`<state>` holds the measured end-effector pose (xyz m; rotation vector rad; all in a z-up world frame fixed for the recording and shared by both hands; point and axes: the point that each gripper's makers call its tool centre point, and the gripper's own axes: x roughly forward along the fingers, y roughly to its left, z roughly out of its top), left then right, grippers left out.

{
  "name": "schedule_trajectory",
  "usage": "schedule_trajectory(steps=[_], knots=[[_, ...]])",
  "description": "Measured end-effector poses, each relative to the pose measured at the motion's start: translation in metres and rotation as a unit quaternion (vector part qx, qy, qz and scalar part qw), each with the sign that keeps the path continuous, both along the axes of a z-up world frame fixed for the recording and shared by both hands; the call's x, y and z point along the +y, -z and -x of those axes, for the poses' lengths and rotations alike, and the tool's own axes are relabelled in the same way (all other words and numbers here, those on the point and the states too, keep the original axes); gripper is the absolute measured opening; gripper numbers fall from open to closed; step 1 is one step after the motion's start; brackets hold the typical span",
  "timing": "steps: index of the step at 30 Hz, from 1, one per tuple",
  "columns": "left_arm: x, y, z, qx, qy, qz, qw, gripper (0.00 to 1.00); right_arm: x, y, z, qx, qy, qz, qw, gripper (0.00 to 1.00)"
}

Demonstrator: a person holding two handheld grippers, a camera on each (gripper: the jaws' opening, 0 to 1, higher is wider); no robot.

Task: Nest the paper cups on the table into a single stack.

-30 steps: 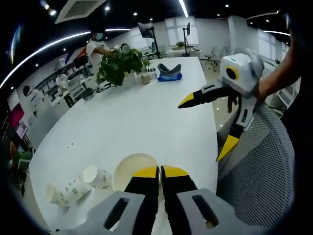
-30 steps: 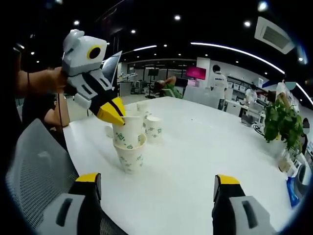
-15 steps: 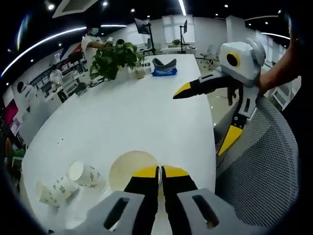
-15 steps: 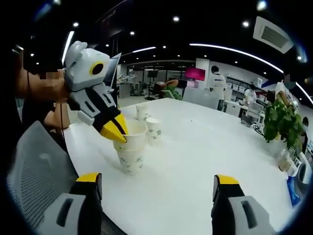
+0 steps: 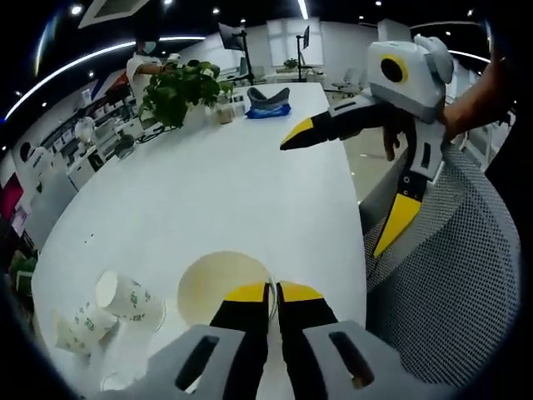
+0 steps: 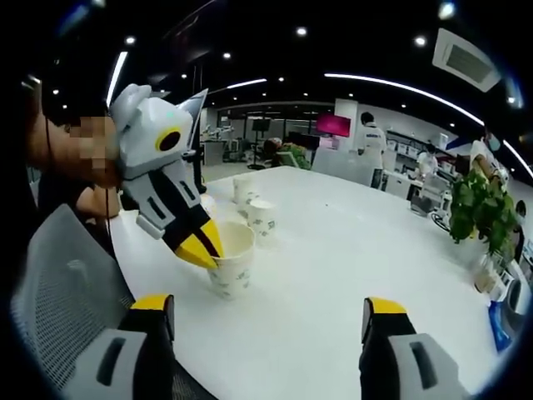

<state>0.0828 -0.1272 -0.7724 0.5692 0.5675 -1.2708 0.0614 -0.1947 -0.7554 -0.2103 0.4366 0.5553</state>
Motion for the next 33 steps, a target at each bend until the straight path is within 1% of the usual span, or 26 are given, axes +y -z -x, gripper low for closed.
schedule_trajectory(steps=[5, 8, 12, 14, 16, 18, 21, 28, 33], knots=[[0.001, 0.004, -0.002, 0.005, 0.000, -0.004, 1.0000, 0.02, -0.001, 0.000, 0.000, -0.001, 0.002, 0.003, 1.0000, 0.94], [0.003, 0.008, -0.001, 0.008, 0.002, -0.013, 0.9999, 0.02, -0.002, 0.000, -0.001, -0.002, 0.005, 0.003, 1.0000, 0.94], [0.004, 0.009, 0.000, 0.008, 0.001, -0.013, 0.9999, 0.03, -0.003, -0.001, -0.001, -0.004, 0.008, 0.004, 1.0000, 0.94], [0.004, 0.007, 0.000, 0.007, -0.002, -0.010, 0.9999, 0.06, -0.002, -0.001, -0.001, -0.003, 0.008, 0.004, 1.0000, 0.95], [0.003, 0.003, -0.002, 0.009, -0.010, 0.001, 0.9999, 0.11, -0.001, -0.001, 0.000, -0.002, 0.006, 0.005, 1.0000, 0.95], [0.002, -0.001, -0.002, 0.023, -0.022, 0.017, 0.9993, 0.12, -0.002, -0.002, -0.001, -0.004, 0.008, 0.006, 0.9999, 0.95], [0.000, -0.007, -0.003, 0.029, -0.033, 0.034, 0.9985, 0.14, -0.002, -0.003, -0.001, -0.005, 0.011, 0.005, 0.9999, 0.95], [0.006, -0.023, -0.013, 0.031, -0.062, 0.069, 0.9952, 0.17, -0.003, -0.002, -0.001, -0.004, 0.010, 0.004, 0.9999, 0.95], [0.017, -0.032, -0.025, 0.026, -0.081, 0.088, 0.9926, 0.19, -0.002, -0.003, -0.001, -0.005, 0.011, 0.003, 0.9999, 0.95]])
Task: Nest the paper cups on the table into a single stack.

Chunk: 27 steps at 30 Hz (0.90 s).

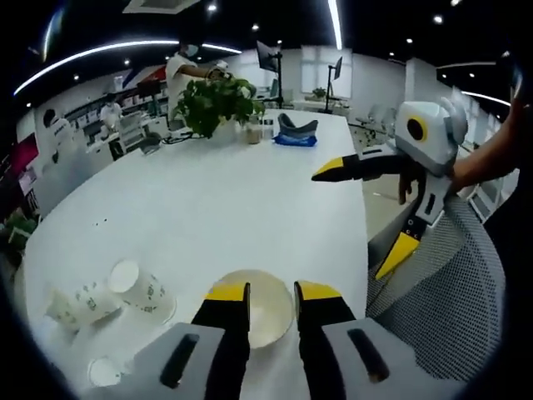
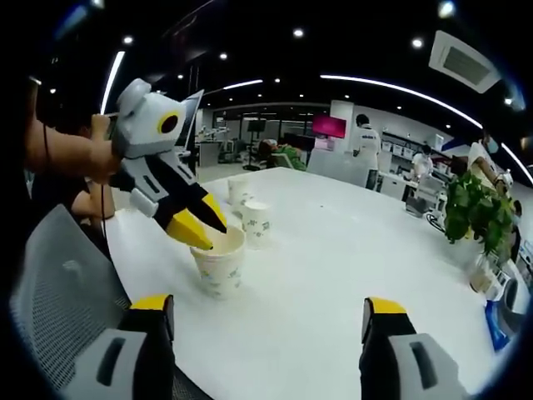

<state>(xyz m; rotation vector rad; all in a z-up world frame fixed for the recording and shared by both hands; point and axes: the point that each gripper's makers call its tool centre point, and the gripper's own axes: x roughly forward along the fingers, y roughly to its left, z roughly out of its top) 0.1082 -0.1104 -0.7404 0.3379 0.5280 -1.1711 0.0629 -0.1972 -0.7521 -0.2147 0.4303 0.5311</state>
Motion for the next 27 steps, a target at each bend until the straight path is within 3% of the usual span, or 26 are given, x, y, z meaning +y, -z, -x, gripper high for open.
schedule_trajectory(steps=[7, 15, 27], knots=[[0.017, -0.019, -0.016, -0.009, -0.026, 0.019, 0.9995, 0.20, -0.002, 0.000, -0.001, -0.002, 0.002, -0.002, 1.0000, 0.95], [0.049, -0.025, -0.052, -0.032, -0.063, 0.020, 0.9973, 0.27, -0.002, 0.000, -0.001, -0.003, 0.002, -0.004, 1.0000, 0.96], [0.110, -0.040, -0.118, -0.068, -0.147, 0.029, 0.9864, 0.36, -0.001, 0.000, -0.001, -0.003, -0.001, -0.008, 1.0000, 0.97]])
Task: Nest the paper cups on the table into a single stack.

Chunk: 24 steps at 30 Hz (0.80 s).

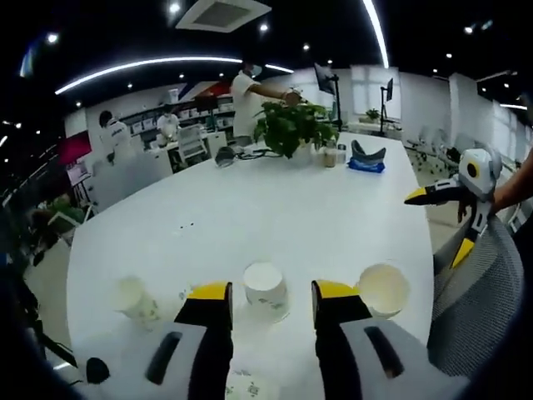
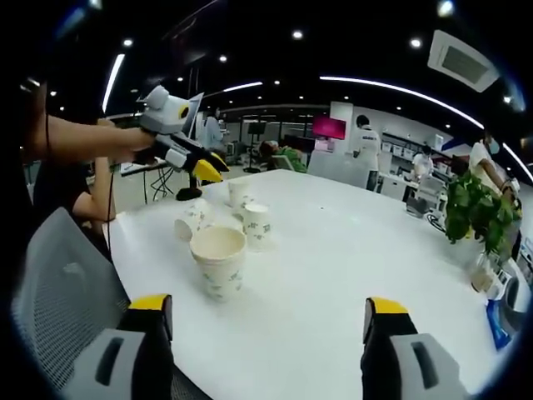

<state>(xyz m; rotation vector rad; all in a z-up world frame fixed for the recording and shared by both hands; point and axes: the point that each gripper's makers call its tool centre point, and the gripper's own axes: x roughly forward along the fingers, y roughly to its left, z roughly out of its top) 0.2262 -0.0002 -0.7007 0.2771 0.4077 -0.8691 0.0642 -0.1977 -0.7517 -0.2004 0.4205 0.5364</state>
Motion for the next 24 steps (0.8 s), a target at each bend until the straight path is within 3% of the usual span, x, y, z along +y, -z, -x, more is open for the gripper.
schedule_trajectory(steps=[16, 24], knots=[[0.060, 0.001, -0.080, -0.016, -0.093, 0.005, 0.9955, 0.45, 0.001, 0.000, 0.000, 0.007, 0.004, -0.011, 0.9999, 0.97], [0.065, 0.006, -0.107, -0.021, -0.096, -0.012, 0.9951, 0.46, 0.000, 0.002, 0.000, 0.010, 0.006, -0.007, 0.9999, 0.97]])
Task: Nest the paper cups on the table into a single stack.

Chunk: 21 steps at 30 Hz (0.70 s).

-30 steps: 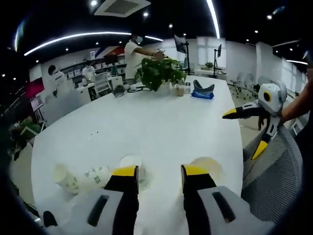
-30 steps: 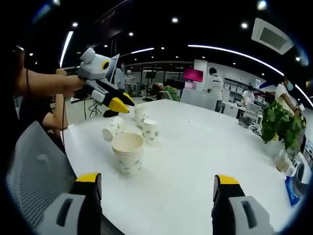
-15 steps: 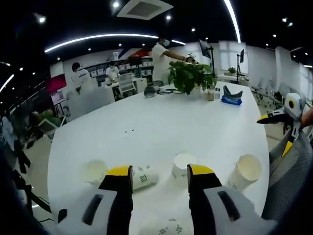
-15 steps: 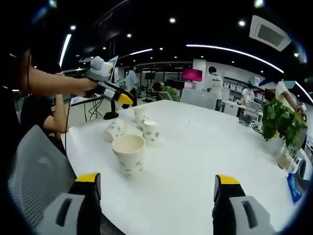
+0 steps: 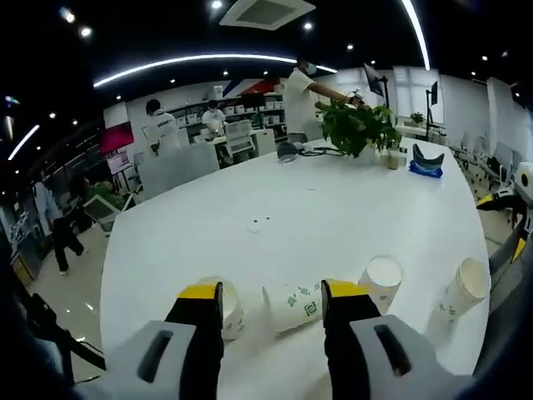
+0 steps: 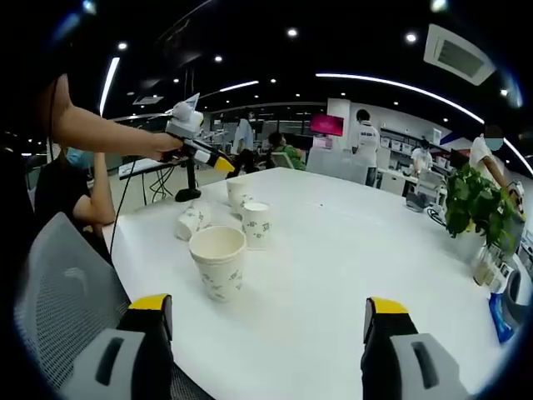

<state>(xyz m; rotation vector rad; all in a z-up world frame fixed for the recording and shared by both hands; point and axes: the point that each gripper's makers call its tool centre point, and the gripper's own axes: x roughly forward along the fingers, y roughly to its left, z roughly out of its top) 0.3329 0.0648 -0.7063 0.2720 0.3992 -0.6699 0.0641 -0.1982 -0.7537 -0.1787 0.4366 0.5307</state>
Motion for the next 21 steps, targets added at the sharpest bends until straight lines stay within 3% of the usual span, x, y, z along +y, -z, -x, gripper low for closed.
schedule_trajectory(steps=[12, 17, 21], knots=[[0.008, 0.039, -0.030, 0.040, -0.010, -0.029, 0.9987, 0.47, -0.001, 0.002, 0.000, 0.000, 0.000, 0.004, 1.0000, 0.96], [0.012, 0.054, -0.041, 0.081, -0.048, 0.001, 0.9956, 0.37, -0.001, 0.003, 0.000, 0.001, -0.001, 0.006, 1.0000, 0.95], [0.014, 0.054, -0.041, 0.083, -0.056, -0.001, 0.9950, 0.31, 0.000, 0.005, 0.002, 0.007, -0.005, 0.009, 0.9999, 0.95]])
